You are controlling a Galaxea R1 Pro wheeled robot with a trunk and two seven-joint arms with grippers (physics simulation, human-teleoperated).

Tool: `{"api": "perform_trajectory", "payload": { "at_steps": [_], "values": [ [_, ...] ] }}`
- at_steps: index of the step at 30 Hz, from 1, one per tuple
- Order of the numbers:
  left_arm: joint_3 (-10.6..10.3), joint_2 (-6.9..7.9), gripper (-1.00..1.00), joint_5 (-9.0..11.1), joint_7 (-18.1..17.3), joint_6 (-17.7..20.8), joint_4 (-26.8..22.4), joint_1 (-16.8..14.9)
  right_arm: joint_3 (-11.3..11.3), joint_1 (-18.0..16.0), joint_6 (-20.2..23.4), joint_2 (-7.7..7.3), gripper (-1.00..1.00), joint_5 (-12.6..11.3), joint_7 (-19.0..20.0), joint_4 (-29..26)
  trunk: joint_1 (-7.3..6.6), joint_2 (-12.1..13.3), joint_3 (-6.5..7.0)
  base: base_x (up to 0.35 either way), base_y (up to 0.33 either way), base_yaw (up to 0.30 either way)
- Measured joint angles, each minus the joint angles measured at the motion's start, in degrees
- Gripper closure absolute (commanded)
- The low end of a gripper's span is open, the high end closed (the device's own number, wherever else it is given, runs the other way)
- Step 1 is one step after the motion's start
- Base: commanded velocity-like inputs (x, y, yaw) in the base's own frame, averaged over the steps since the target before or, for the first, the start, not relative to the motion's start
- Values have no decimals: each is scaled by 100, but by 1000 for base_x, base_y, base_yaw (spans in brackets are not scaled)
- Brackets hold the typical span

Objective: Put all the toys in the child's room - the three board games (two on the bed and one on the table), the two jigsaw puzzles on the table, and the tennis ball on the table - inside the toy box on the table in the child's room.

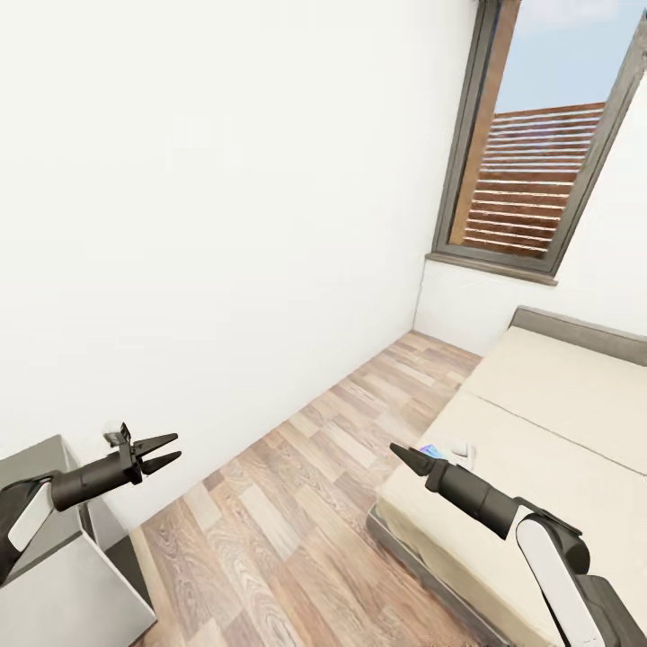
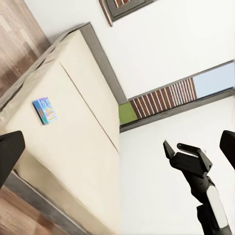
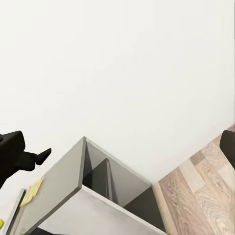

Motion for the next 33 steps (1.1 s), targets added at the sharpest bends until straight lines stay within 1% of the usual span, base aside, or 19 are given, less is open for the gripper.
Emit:
{"api": "perform_trajectory", "payload": {
  "at_steps": [8,13,18,23,29,33],
  "values": [
    [7,2,-100,0,2,-1,0,0,-1,0,-1,4,-100,1,-8,3,-1,0,18,138,214,-285],
    [1,0,-100,0,12,-4,0,0,-14,0,-1,-14,-100,-4,-9,3,-1,0,30,220,216,-285],
    [-1,0,-100,1,12,-4,3,0,-51,0,0,0,-100,1,-9,3,-2,0,41,251,169,-285],
    [-1,0,-100,3,13,-5,4,0,-68,0,0,-1,-100,2,-10,2,-2,0,52,266,38,-285],
    [0,0,-100,6,8,-5,3,0,-79,0,0,2,-100,6,-10,1,-1,0,67,230,-124,-285],
    [5,0,-100,4,7,-5,2,0,-80,0,0,4,-100,3,-10,3,0,0,78,104,-66,-285]
  ]
}}
